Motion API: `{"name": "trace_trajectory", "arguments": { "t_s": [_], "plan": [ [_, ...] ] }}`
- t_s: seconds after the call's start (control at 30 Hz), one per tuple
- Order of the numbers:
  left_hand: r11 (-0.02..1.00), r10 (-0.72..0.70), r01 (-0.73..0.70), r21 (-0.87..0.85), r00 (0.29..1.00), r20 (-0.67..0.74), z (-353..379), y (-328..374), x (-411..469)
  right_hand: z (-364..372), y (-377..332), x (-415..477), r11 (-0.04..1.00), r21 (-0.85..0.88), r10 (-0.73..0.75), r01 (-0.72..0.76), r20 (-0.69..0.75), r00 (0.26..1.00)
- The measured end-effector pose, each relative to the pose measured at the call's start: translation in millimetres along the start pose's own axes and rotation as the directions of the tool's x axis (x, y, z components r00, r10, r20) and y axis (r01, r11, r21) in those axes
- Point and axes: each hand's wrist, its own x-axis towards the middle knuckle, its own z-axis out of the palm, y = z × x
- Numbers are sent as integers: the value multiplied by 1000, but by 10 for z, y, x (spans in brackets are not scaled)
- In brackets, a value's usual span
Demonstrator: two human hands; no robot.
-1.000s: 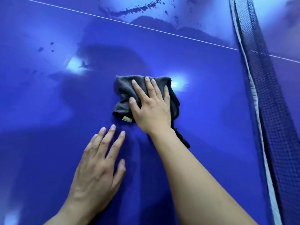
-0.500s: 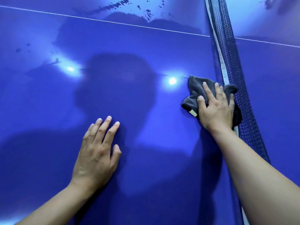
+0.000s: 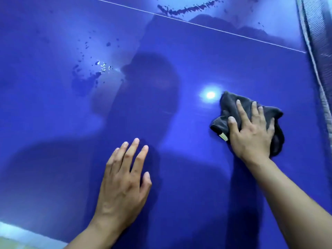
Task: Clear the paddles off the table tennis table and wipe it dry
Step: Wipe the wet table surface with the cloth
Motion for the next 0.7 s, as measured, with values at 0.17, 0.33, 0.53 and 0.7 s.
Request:
{"name": "trace_trajectory", "arguments": {
  "t_s": [0.17,0.33,0.53,0.7],
  "plan": [
    [997,27,-33,-66,996,-81,-112,-566,-442,200,-1076,-312,993,-27,-114,113,-16,993],
    [994,35,-39,-105,999,-35,-135,-750,-644,353,-2156,-657,957,-12,-289,289,28,957],
    [993,-6,6,-115,1000,-2,-168,-712,-635,445,-2634,-854,927,33,-374,373,80,924],
    [986,-40,33,-161,998,-42,-199,-593,-653,405,-2635,-849,929,50,-371,367,108,922]
  ]
}}
